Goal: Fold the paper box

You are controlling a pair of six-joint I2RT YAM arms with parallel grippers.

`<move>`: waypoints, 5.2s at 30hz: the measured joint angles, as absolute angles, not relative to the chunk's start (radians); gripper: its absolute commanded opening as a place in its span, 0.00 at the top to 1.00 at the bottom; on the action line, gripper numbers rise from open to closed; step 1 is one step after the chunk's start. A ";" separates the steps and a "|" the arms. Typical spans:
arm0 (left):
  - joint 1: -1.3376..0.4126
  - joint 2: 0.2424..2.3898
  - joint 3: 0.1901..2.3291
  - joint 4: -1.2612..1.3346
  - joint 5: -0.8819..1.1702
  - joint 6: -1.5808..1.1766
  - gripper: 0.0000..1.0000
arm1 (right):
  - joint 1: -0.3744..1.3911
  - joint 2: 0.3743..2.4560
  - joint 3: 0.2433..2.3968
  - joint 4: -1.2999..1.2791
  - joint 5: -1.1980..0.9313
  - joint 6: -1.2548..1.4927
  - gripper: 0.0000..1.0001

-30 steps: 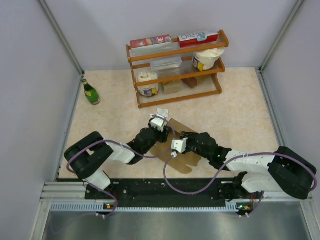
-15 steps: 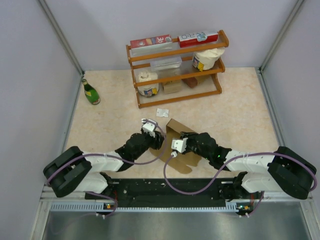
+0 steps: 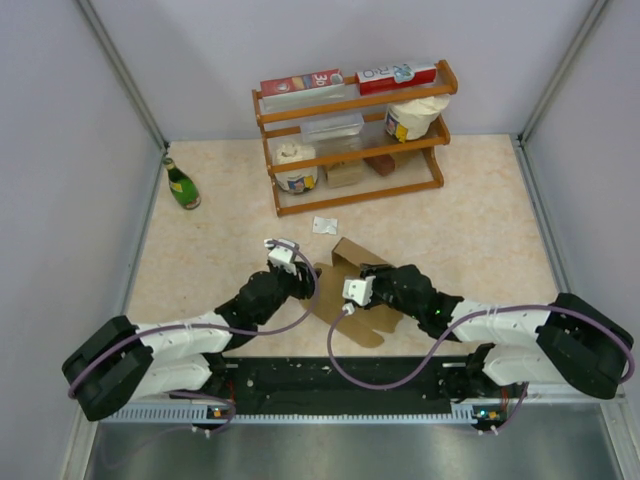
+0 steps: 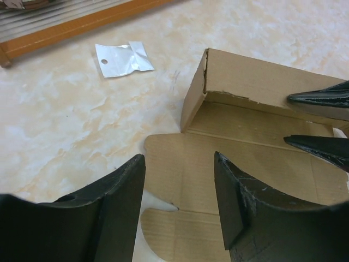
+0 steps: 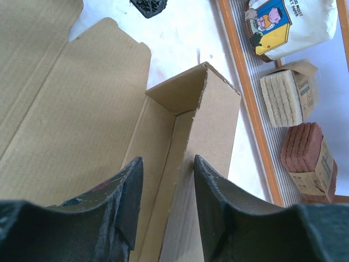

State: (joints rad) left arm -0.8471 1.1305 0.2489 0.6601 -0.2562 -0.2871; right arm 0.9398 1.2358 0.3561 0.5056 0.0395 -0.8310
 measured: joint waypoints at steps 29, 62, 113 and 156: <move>-0.812 1.070 0.586 0.443 -0.318 -0.203 0.34 | 0.936 0.873 0.687 -0.022 0.236 -0.163 0.48; -0.728 1.622 1.059 0.235 0.209 -0.186 1.00 | 0.638 0.706 0.700 -0.569 0.342 0.544 0.48; -0.728 1.530 0.822 0.241 0.137 -0.215 1.00 | 0.638 0.769 0.693 -0.542 0.300 0.524 0.48; -0.728 1.529 0.887 0.217 0.137 -0.213 1.00 | 0.620 0.866 0.786 -0.733 0.249 0.562 0.48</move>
State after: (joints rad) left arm -0.7280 1.5288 0.8867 0.2173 0.1368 -0.2134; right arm 0.6201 0.8658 0.7864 -0.7330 0.2485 0.5617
